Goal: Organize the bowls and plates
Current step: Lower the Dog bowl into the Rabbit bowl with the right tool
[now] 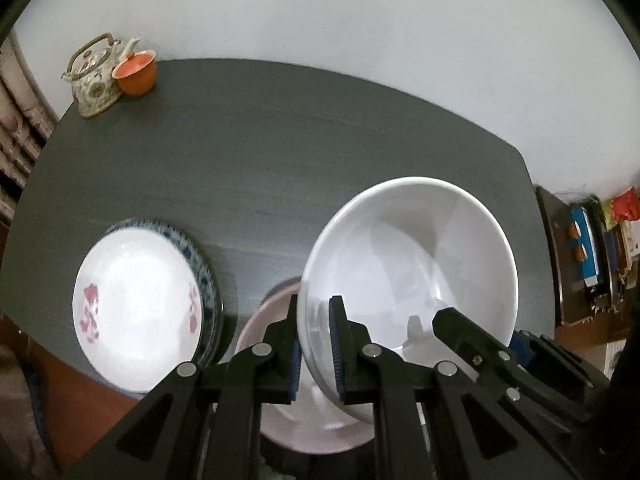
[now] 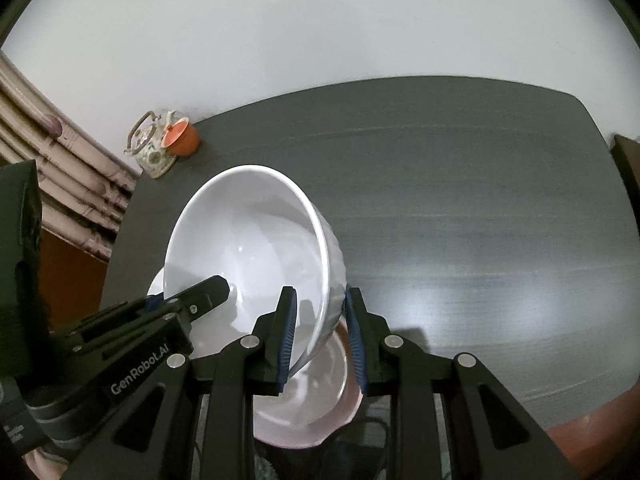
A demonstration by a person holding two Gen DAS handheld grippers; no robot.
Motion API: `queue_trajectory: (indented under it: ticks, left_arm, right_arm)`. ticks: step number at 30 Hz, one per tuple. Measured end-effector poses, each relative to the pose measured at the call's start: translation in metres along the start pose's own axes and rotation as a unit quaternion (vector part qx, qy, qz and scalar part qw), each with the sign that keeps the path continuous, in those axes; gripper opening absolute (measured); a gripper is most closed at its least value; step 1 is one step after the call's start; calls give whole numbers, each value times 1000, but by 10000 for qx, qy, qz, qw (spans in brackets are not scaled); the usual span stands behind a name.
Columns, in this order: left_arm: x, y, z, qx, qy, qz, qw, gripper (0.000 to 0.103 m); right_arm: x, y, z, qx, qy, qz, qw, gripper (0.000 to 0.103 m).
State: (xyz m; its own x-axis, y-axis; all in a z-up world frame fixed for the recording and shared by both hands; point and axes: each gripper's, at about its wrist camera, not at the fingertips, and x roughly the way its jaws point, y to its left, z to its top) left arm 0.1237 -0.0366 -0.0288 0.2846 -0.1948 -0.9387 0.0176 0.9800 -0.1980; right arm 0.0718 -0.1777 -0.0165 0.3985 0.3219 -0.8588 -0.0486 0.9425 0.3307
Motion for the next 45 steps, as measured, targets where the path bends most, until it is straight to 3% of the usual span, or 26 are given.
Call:
queue_trajectory:
  ticks: [9, 21, 32, 45]
  left_arm:
    - [9, 5, -30, -82, 271, 135, 9995, 12]
    - [25, 10, -46, -165, 519, 257, 9982, 12]
    - [30, 12, -44, -202, 665, 266, 9972, 12]
    - [33, 14, -41, -273, 707, 190, 9969, 11]
  right_arm:
    - [16, -6, -38, 50, 421, 80, 9991, 24]
    - [33, -15, -58, 72, 788, 63, 9968, 26]
    - [42, -13, -60, 58, 919, 9, 9958, 26]
    - [44, -5, -62, -50, 862, -90, 9962, 33]
